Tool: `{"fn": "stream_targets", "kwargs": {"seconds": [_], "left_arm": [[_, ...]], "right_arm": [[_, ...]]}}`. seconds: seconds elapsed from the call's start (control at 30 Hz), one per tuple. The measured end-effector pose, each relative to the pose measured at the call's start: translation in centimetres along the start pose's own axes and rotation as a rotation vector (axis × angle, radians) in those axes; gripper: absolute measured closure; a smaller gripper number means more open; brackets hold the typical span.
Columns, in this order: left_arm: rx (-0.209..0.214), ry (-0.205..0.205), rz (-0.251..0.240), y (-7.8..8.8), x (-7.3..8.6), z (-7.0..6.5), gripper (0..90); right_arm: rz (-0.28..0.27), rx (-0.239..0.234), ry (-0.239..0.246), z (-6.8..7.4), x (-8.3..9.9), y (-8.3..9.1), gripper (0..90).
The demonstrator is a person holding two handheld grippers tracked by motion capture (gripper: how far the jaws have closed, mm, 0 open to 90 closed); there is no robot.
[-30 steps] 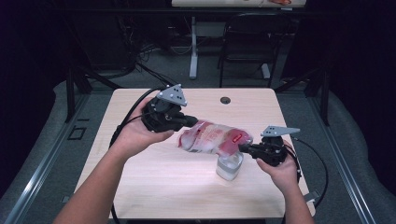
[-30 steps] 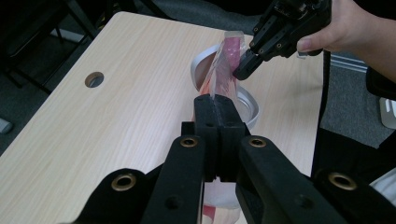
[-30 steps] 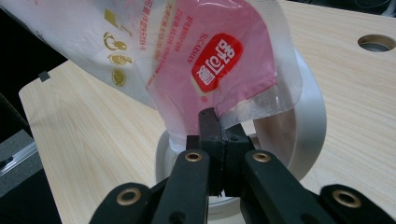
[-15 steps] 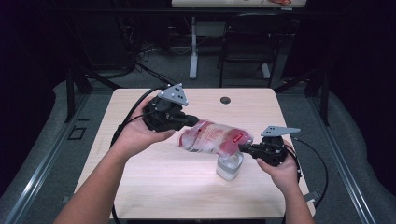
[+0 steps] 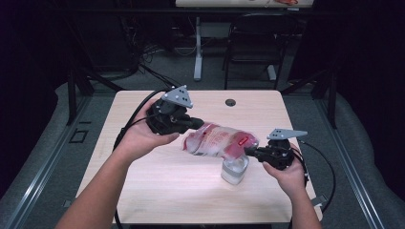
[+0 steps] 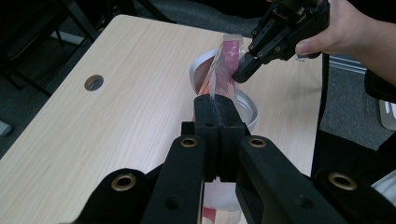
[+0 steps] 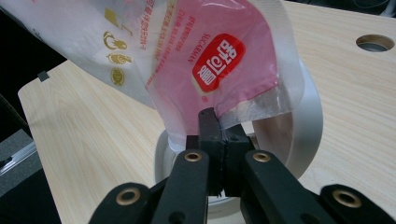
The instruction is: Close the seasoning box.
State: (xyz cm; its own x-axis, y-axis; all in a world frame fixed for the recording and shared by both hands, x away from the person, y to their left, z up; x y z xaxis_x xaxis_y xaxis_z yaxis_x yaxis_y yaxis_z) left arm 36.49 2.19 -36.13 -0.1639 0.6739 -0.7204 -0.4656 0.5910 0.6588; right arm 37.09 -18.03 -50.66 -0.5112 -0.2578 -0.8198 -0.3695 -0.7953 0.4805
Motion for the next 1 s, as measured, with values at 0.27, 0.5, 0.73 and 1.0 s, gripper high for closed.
{"fn": "stream_targets", "kwargs": {"seconds": [0.27,0.5,0.73,1.0], "left_arm": [[0.001,0.0,-0.001,-0.06,-0.08,-0.04,90.0],[0.003,-0.002,0.0,-0.08,-0.1,-0.1,90.0],[0.001,0.003,-0.002,-0.1,-0.11,0.01,90.0],[0.008,0.012,-0.011,-0.15,-0.16,0.0,89.8]], "right_arm": [[0.002,0.002,-0.001,-0.02,0.06,-0.09,90.0],[0.007,0.0,0.0,-0.08,0.13,-0.09,90.0],[0.004,-0.001,-0.003,-0.07,0.16,-0.2,90.0],[0.012,0.002,-0.002,-0.12,0.24,-0.2,90.0]]}}
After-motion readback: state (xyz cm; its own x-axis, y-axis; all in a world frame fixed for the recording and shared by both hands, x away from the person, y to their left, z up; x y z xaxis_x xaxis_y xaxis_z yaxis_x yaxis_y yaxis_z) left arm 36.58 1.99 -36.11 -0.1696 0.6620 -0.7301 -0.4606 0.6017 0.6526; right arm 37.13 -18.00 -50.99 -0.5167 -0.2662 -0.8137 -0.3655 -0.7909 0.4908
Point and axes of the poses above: each handheld gripper's, and its own axes: y roughly backward along the jaws, x roughly out of its underside, z roughly to its left, the point moved 9 cm from there along -y, roughly forward along the jaws, and after that the axes turned 11 degrees about -x, right-handed, at the moved point
